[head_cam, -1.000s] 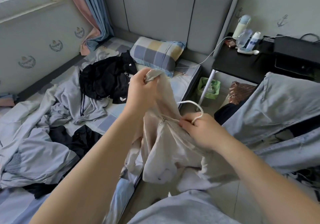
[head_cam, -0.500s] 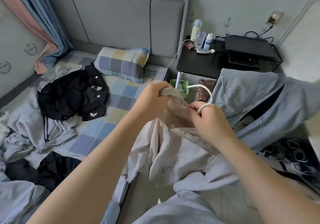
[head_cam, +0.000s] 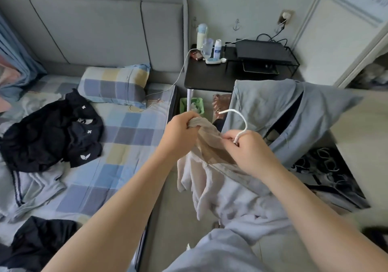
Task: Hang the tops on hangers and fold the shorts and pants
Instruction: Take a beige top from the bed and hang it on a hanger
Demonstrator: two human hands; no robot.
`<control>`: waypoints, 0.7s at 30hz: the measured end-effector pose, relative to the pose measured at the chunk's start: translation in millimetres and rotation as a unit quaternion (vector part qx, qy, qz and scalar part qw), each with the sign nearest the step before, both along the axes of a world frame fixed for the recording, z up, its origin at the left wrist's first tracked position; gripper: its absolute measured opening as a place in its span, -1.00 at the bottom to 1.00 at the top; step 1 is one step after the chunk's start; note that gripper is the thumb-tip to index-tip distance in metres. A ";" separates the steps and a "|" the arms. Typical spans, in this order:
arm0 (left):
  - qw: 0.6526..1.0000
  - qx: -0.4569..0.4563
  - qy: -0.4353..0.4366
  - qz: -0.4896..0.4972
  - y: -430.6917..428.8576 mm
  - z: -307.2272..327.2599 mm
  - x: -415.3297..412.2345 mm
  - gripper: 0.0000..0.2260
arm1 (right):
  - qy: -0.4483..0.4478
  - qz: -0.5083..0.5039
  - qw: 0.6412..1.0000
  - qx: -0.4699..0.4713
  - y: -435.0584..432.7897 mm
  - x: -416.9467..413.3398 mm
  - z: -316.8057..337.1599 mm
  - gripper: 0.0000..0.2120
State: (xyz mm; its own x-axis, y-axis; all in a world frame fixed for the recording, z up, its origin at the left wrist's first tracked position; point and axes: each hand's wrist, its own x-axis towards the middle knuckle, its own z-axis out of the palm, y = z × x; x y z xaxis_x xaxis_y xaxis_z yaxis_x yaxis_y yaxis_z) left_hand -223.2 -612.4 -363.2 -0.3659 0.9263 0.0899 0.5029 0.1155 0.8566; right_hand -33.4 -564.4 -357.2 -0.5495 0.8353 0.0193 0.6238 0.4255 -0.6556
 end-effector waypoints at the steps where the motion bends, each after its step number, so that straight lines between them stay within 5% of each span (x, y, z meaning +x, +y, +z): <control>1: 1.000 0.003 -0.008 0.005 0.7 -0.2 0.0 -0.77 | -0.002 0.010 1.000 0.005 -0.3 -1.7 0.1 -0.80; 5: 0.999 0.026 -0.040 0.004 0.2 -0.2 -0.6 -0.80 | -0.125 0.019 0.992 -0.014 3.4 -10.9 -3.3 -0.76; 9: 0.998 -0.026 -0.047 -0.045 -7.1 -8.0 -7.4 -0.85 | 0.014 0.020 1.000 -0.007 2.0 -13.9 -6.3 -0.74; 13: 0.993 -0.009 -0.088 -0.079 -24.3 -10.0 -18.8 -0.78 | 0.035 0.040 0.998 -0.037 1.2 -15.7 -9.6 -0.82; 15: 0.998 0.024 -0.016 -0.048 -32.8 -10.0 -28.3 -0.67 | 0.051 0.073 0.995 -0.055 0.6 -18.1 -6.3 -0.80; 18: 0.970 -0.017 0.233 -0.066 -41.7 -13.9 -42.7 -0.74 | 0.079 0.118 0.987 -0.072 0.9 -25.0 -0.8 -0.82; 21: 0.969 -0.001 0.236 -0.072 -51.6 -16.7 -46.0 -0.88 | 0.090 0.125 0.984 -0.092 2.8 -36.1 -2.0 -0.86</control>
